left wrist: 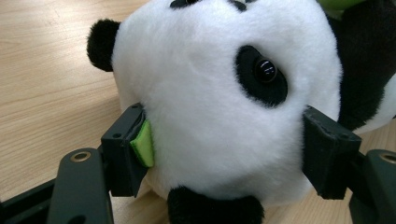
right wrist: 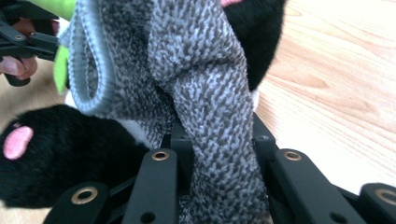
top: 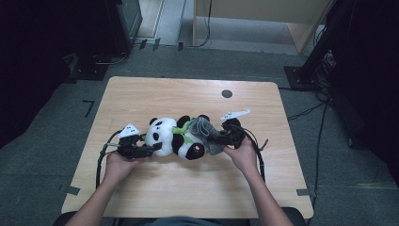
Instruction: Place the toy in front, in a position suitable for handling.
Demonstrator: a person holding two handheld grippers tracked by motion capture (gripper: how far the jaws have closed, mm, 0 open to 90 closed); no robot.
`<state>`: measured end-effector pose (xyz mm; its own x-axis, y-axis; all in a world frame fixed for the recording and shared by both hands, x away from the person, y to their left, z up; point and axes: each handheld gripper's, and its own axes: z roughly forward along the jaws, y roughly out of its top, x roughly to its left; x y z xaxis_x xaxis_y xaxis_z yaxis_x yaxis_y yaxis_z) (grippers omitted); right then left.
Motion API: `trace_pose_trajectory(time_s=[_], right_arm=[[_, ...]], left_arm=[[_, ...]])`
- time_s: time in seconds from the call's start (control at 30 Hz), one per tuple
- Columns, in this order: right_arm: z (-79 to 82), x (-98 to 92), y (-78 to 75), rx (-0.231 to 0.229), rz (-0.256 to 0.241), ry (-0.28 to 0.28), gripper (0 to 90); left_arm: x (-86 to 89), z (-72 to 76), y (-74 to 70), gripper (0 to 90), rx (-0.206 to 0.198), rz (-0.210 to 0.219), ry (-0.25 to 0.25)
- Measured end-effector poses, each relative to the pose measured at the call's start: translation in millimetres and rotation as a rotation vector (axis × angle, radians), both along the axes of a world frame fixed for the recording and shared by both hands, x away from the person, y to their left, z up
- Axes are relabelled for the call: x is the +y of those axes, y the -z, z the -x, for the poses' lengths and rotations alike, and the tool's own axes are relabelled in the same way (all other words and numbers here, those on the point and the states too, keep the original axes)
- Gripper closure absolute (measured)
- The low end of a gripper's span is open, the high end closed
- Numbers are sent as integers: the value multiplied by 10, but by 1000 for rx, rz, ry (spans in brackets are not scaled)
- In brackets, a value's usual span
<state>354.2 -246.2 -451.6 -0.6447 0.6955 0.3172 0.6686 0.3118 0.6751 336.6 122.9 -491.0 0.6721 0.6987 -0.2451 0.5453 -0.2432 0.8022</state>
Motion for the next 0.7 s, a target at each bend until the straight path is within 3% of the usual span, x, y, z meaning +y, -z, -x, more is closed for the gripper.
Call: trace_pose_trajectory(time_s=[0.23, 0.5, 0.57, 0.7], right_arm=[[-2, -67, 92, 8, -15, 22, 717], [7, -163, 180, 35, 36, 64, 700], [20, -193, 144, 27, 80, 83, 719], [82, -220, -34, -9, 68, 94, 725]], left_arm=[[-1, -4, 1, 268, 2, 6, -4], [1, -14, 1, 263, 13, 15, -15], [-3, -16, 0, 262, 20, 18, -21], [-5, -19, 0, 260, 27, 22, -26]])
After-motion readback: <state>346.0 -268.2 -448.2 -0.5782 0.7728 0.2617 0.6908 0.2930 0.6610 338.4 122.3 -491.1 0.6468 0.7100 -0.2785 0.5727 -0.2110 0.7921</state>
